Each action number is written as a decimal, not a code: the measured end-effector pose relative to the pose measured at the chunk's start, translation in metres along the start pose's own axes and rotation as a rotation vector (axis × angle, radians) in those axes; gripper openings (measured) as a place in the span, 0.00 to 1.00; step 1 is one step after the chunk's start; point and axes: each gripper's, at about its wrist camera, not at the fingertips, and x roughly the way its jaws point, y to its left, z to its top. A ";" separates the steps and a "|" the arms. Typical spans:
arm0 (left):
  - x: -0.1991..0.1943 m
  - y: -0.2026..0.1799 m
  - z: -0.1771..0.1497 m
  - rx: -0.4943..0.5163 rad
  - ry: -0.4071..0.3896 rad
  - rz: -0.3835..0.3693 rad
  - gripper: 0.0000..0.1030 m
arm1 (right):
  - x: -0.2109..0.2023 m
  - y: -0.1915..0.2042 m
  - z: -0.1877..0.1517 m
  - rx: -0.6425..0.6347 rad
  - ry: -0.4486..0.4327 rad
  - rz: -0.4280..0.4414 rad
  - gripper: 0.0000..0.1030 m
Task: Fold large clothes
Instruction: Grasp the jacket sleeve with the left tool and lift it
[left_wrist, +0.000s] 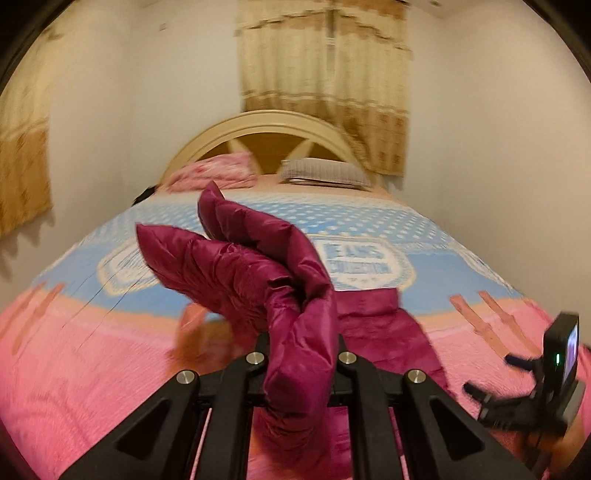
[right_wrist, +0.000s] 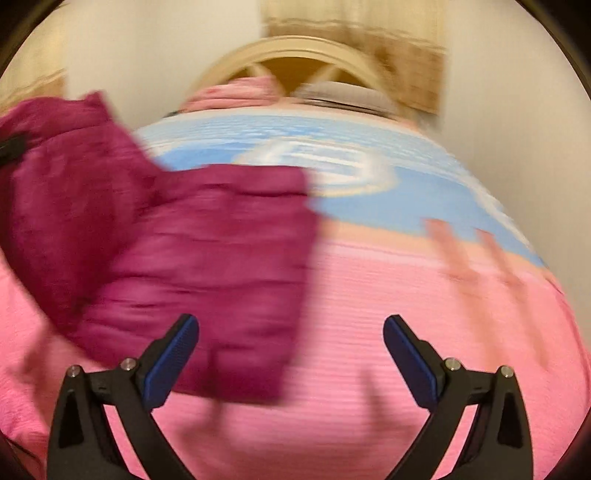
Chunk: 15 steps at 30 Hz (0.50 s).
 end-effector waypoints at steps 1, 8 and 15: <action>0.004 -0.011 0.001 0.022 0.002 -0.013 0.08 | 0.001 -0.021 -0.002 0.029 0.009 -0.038 0.99; 0.050 -0.107 -0.028 0.260 0.071 -0.067 0.08 | 0.008 -0.131 -0.025 0.187 0.080 -0.191 0.99; 0.091 -0.158 -0.079 0.418 0.154 -0.060 0.08 | 0.013 -0.174 -0.043 0.279 0.122 -0.253 0.99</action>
